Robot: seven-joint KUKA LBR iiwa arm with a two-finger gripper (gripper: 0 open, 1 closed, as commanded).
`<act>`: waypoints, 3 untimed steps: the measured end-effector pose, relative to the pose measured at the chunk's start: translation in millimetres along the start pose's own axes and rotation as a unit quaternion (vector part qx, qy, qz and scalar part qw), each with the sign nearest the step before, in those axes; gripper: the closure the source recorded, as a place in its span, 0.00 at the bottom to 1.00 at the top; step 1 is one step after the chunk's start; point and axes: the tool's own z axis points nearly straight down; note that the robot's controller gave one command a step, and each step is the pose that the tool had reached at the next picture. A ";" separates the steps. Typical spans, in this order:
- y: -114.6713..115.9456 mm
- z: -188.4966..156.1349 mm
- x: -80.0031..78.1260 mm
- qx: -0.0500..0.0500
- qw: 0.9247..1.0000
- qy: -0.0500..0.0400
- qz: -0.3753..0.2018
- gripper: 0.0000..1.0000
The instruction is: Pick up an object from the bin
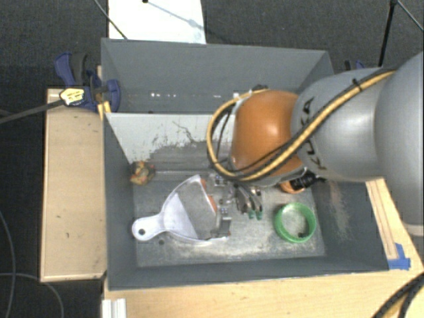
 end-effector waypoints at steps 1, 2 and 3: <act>-0.6 -4.5 -1.9 -0.001 1.000 -0.004 0.002 0.00; 58.6 50.3 -10.5 0.000 0.989 -0.006 -0.150 0.00; 76.3 24.7 -5.0 0.000 0.987 -0.003 -0.158 0.00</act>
Offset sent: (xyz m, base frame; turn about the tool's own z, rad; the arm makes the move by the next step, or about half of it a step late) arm 0.0088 0.0716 -0.0656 -0.3678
